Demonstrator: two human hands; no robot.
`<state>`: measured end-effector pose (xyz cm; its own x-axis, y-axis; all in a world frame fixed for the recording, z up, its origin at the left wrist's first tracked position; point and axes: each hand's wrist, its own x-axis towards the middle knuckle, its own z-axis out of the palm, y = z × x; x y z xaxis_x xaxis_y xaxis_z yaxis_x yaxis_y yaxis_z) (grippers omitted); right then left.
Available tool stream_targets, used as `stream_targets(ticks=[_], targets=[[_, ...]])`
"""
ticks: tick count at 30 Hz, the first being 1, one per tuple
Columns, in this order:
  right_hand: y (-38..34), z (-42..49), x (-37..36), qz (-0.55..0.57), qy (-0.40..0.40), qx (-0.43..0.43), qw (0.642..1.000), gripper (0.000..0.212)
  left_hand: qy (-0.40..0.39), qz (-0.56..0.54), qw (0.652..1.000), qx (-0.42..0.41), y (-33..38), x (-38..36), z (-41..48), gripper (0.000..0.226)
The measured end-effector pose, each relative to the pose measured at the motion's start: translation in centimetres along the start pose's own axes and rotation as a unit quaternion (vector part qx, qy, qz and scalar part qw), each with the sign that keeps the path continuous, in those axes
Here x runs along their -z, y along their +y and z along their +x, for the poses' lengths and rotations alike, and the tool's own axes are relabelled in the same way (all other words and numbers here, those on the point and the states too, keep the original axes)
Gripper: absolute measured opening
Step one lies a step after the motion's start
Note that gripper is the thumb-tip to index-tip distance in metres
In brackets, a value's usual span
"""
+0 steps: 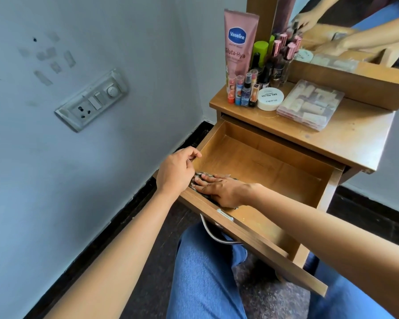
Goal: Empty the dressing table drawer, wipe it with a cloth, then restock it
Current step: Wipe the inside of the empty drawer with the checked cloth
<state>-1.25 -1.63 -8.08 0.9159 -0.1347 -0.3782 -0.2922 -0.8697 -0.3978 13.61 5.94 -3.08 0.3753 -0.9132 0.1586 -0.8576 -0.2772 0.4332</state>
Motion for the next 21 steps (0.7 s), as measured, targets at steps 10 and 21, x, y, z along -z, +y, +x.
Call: stream_targets(ticks=[10,21], targets=[[3.6,-10.3,-2.3,0.009,-0.069,0.041,0.997,0.070,-0.007,0.008,1.000,0.018,0.0,-0.1,0.0,0.033],[2.2,-1.4,1.2,-0.086,-0.045,0.084,0.992,0.063,0.014,0.017,1.000,0.009,-0.1,-0.6,0.0,0.034]])
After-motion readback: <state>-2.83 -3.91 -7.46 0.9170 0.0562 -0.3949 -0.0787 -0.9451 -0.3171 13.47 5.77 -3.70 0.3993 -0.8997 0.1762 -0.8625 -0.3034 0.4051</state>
